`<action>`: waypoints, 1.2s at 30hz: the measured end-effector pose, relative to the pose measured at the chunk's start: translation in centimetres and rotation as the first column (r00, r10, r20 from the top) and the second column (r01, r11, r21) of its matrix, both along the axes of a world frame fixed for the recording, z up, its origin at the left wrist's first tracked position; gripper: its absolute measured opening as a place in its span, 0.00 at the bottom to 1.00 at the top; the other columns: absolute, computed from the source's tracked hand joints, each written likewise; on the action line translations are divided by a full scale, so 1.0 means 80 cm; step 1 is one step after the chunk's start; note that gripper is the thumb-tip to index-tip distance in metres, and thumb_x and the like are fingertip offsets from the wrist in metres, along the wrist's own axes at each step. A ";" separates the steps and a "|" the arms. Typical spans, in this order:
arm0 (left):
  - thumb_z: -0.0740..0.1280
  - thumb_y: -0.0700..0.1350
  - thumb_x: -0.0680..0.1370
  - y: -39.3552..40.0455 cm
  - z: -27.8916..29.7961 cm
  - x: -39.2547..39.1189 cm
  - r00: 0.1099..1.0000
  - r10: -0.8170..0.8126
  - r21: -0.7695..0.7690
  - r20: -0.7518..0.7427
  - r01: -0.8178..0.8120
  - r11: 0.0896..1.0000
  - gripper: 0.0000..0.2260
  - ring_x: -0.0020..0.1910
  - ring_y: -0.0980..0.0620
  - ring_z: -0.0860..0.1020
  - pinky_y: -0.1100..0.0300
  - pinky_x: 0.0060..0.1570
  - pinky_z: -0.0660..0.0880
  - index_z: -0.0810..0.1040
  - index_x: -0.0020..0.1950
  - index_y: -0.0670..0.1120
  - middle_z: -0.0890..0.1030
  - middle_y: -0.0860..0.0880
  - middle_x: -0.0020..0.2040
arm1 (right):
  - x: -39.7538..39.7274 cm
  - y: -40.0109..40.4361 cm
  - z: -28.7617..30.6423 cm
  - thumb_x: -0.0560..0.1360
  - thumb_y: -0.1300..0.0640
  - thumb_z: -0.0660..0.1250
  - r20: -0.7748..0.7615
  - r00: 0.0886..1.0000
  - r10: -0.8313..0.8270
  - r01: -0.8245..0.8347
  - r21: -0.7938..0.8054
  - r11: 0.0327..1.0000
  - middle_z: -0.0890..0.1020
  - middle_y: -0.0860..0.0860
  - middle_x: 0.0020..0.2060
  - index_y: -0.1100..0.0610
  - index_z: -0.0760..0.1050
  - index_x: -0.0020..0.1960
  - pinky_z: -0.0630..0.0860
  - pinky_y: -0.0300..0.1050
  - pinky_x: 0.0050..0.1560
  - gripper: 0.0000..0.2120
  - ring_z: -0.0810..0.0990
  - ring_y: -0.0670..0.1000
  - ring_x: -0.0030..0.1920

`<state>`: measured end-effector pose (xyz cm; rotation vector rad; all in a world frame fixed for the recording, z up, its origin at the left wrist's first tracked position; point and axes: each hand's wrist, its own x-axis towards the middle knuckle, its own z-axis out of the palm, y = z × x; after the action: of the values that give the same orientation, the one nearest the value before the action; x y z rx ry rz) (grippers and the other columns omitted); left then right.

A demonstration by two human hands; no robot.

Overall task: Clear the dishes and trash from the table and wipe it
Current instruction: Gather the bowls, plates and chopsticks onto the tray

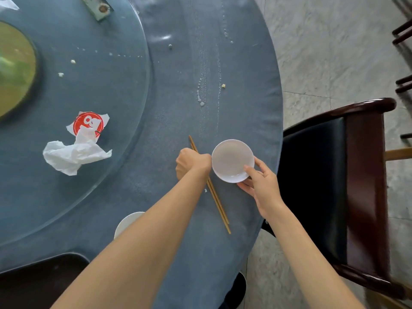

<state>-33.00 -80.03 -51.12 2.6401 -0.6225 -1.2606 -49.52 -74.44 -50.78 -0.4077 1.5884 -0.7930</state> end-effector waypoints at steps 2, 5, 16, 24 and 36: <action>0.71 0.43 0.71 0.001 -0.002 -0.005 1.000 -0.010 0.015 0.014 0.009 1.000 0.13 0.50 0.41 0.83 0.52 0.44 0.80 0.78 0.54 0.43 0.82 0.45 0.51 | -0.004 0.000 0.003 0.82 0.60 0.67 0.007 1.000 -0.018 0.018 -0.007 1.000 0.85 0.55 0.57 0.50 0.76 0.71 0.85 0.45 0.48 0.18 0.86 0.56 0.55; 0.72 0.45 0.70 0.002 -0.003 -0.011 0.997 -0.049 0.042 0.053 0.047 0.998 0.17 0.49 0.41 0.83 0.52 0.43 0.80 0.77 0.57 0.42 0.82 0.44 0.53 | -0.011 0.003 0.004 0.82 0.60 0.68 -0.003 0.999 -0.035 0.034 -0.009 0.999 0.85 0.56 0.57 0.50 0.77 0.71 0.85 0.46 0.49 0.18 0.86 0.56 0.56; 0.67 0.42 0.77 0.024 -0.010 -0.035 0.812 -0.493 0.034 0.314 0.509 0.860 0.16 0.58 0.40 0.80 0.51 0.49 0.77 0.70 0.62 0.38 0.76 0.40 0.61 | -0.026 0.031 0.009 0.82 0.61 0.67 -0.014 0.997 -0.074 0.074 -0.016 0.997 0.86 0.55 0.55 0.52 0.75 0.73 0.85 0.44 0.48 0.20 0.86 0.53 0.56; 0.67 0.40 0.78 0.031 -0.014 -0.029 0.803 -0.533 -0.039 0.265 0.562 0.826 0.17 0.60 0.40 0.77 0.54 0.44 0.70 0.68 0.64 0.38 0.74 0.38 0.63 | -0.024 0.042 0.018 0.82 0.61 0.68 -0.031 0.998 -0.049 0.049 -0.008 0.999 0.86 0.52 0.54 0.52 0.74 0.74 0.85 0.44 0.48 0.21 0.86 0.53 0.56; 0.52 0.41 0.84 0.054 0.005 0.031 0.935 -0.323 -0.469 -0.148 0.222 0.855 0.10 0.49 0.40 0.78 0.49 0.51 0.77 0.72 0.59 0.42 0.74 0.42 0.55 | -0.023 0.066 0.049 0.82 0.62 0.68 -0.009 1.000 -0.029 0.029 -0.002 1.000 0.84 0.50 0.58 0.52 0.75 0.74 0.85 0.44 0.49 0.21 0.85 0.54 0.58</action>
<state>-30.52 -75.67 -50.69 2.0521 -1.1286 -1.2701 -51.33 -69.17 -46.90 -0.3912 1.6051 -0.8155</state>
